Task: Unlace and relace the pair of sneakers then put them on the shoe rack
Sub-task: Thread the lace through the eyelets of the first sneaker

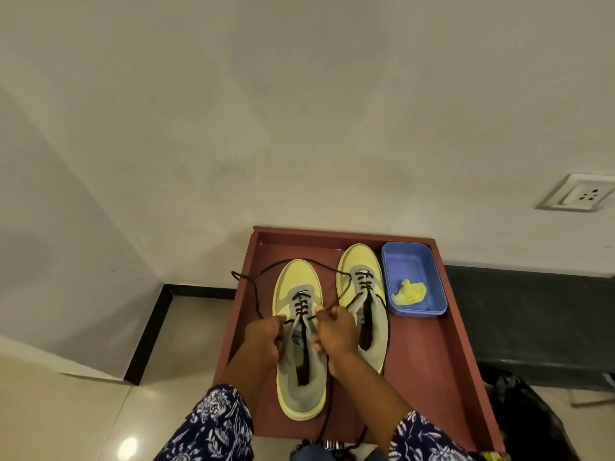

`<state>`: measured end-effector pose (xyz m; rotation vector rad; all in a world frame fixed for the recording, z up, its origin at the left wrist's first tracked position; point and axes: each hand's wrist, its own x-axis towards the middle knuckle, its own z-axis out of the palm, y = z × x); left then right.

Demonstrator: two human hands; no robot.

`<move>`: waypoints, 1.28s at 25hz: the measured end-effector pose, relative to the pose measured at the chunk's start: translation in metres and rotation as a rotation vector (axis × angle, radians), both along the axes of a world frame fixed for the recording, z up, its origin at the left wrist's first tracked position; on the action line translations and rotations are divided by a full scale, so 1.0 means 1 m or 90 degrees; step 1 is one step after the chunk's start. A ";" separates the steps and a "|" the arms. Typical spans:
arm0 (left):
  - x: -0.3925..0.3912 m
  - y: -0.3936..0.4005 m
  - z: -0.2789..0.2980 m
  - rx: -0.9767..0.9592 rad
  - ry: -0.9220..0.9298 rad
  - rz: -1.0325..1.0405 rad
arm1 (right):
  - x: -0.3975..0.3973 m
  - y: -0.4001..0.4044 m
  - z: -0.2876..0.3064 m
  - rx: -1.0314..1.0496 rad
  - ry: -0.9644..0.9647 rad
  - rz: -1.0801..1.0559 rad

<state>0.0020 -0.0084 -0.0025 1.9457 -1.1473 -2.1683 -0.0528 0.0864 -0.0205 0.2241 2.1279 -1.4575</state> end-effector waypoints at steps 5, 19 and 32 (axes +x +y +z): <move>-0.005 0.006 0.000 -0.162 0.135 -0.060 | -0.008 -0.002 0.012 -0.032 0.069 0.097; 0.003 -0.013 0.005 -0.434 0.236 -0.532 | -0.033 0.002 0.052 -0.050 0.153 0.369; 0.002 -0.021 -0.004 -0.460 0.235 -0.550 | -0.048 0.004 0.032 0.092 0.251 0.628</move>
